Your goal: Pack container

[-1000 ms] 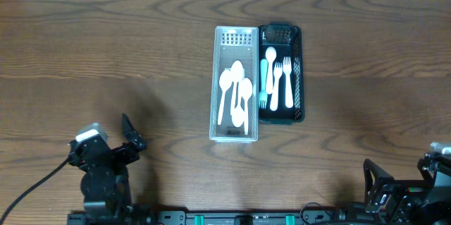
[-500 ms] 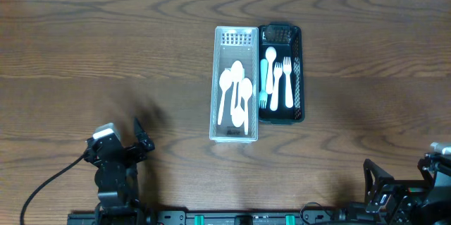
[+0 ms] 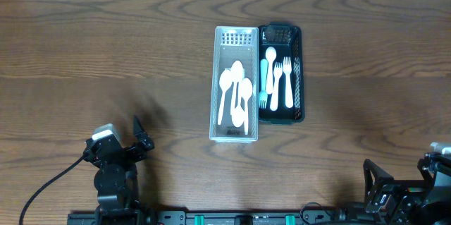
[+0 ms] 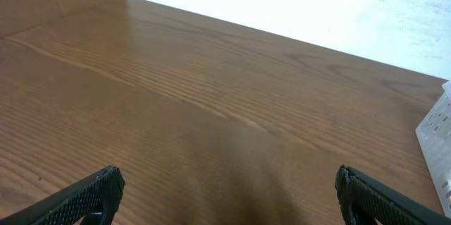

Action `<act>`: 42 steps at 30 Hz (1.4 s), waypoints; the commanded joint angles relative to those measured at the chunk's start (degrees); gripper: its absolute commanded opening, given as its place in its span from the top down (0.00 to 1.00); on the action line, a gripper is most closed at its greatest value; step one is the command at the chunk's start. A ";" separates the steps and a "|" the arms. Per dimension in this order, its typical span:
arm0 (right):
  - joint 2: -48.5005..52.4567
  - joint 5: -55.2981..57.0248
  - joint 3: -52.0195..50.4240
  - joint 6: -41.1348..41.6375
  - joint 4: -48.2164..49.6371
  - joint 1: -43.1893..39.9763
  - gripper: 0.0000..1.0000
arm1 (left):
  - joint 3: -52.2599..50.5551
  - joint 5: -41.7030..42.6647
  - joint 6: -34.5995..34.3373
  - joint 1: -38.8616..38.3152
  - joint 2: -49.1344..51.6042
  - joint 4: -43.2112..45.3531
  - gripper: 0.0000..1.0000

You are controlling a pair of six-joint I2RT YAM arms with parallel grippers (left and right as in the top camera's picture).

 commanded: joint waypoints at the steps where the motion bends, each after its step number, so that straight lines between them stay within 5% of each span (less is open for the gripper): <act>1: 0.02 -0.24 0.09 -0.66 -0.02 0.52 0.01 | -1.49 0.20 -0.52 0.46 -0.39 0.04 0.02; 24: 0.09 3.76 -0.87 -2.56 1.16 0.57 0.01 | -1.49 0.20 -0.52 0.46 -0.39 0.04 0.02; 29: -0.02 6.38 -9.14 -8.22 12.46 0.57 0.01 | -1.49 0.20 -0.52 0.46 -0.39 0.04 0.02; 42: -8.04 6.40 -49.81 -9.03 49.31 0.59 0.01 | -1.49 0.20 -0.52 0.46 -0.39 0.04 0.02</act>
